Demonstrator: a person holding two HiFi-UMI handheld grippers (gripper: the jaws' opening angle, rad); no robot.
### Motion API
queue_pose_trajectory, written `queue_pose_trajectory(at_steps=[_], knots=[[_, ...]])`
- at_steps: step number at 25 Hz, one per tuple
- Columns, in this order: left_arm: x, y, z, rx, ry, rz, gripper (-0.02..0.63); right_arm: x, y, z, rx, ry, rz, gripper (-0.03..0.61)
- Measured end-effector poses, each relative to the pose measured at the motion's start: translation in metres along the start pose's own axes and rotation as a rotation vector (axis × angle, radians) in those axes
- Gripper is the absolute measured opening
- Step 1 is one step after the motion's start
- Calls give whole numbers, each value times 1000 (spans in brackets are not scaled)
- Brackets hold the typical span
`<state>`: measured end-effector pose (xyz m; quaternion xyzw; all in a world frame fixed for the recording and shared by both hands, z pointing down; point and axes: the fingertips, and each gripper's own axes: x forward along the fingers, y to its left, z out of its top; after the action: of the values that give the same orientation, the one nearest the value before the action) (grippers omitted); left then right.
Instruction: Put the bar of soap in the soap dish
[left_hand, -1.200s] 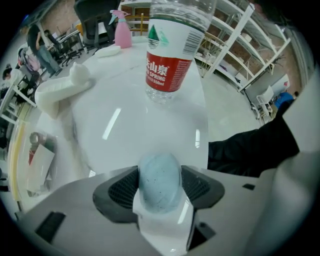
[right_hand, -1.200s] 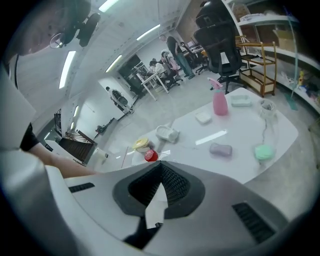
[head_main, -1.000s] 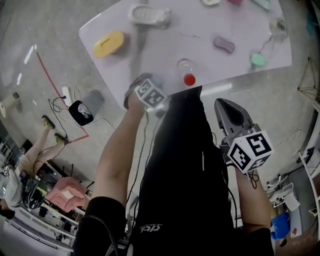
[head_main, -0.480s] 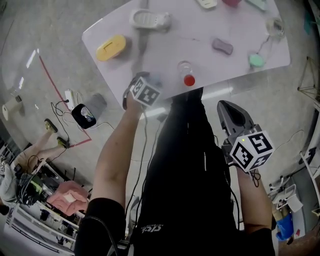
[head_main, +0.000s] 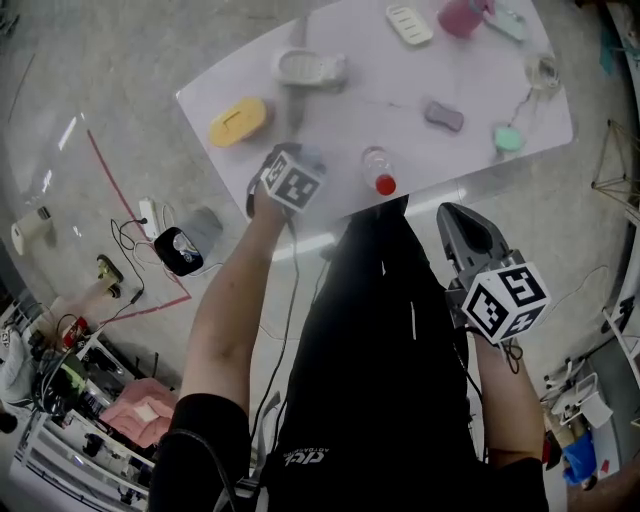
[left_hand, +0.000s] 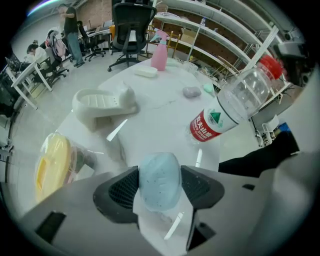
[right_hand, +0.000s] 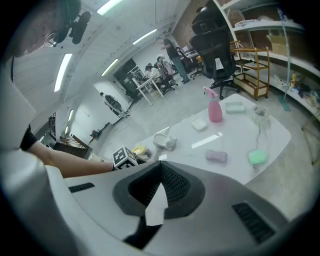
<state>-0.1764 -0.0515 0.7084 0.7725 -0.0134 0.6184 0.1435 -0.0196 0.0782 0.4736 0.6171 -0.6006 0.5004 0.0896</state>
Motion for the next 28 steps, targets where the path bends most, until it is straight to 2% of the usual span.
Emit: queue_pose_trajectory(at_steps=[5, 20, 28], knots=[[-16, 17, 20, 59, -2, 7, 278, 4, 2, 25, 5, -39, -12, 14], [-28, 76, 80, 140, 33, 25, 275, 25, -26, 66, 54, -47, -22, 14], [-21, 112, 117, 245, 51, 72, 265, 33, -42, 52, 93, -8, -36, 14]])
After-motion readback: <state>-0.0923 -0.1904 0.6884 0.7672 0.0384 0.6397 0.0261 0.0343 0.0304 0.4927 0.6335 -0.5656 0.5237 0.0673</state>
